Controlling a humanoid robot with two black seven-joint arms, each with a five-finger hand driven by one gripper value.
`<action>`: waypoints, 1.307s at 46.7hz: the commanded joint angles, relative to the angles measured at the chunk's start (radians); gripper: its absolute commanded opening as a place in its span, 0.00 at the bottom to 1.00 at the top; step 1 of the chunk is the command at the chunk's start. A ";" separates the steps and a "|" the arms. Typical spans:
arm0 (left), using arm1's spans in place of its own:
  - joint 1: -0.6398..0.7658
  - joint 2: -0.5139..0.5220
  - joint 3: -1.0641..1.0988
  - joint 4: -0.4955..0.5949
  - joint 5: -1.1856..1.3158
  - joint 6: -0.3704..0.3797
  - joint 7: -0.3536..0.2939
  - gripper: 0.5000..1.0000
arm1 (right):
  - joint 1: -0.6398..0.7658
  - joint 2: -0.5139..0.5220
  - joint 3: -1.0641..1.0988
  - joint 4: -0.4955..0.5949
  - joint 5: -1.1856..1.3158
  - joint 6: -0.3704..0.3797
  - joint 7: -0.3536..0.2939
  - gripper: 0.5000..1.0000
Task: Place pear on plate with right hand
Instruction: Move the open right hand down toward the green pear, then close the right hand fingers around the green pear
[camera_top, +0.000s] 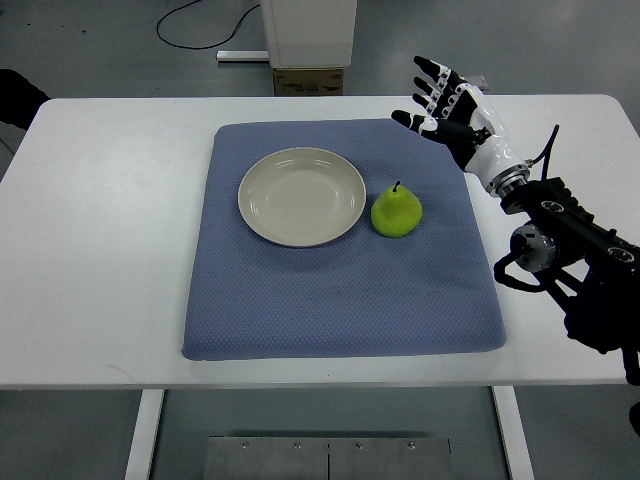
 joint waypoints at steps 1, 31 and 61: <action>-0.001 0.000 0.000 0.000 0.000 0.000 0.000 1.00 | 0.000 -0.007 -0.041 -0.002 0.000 -0.004 0.022 1.00; 0.001 0.000 0.000 0.000 0.000 0.000 0.000 1.00 | -0.003 -0.007 -0.243 -0.038 0.000 -0.072 0.147 1.00; 0.001 0.000 0.000 0.000 0.000 0.000 0.000 1.00 | -0.024 -0.006 -0.352 -0.080 0.000 -0.113 0.147 0.99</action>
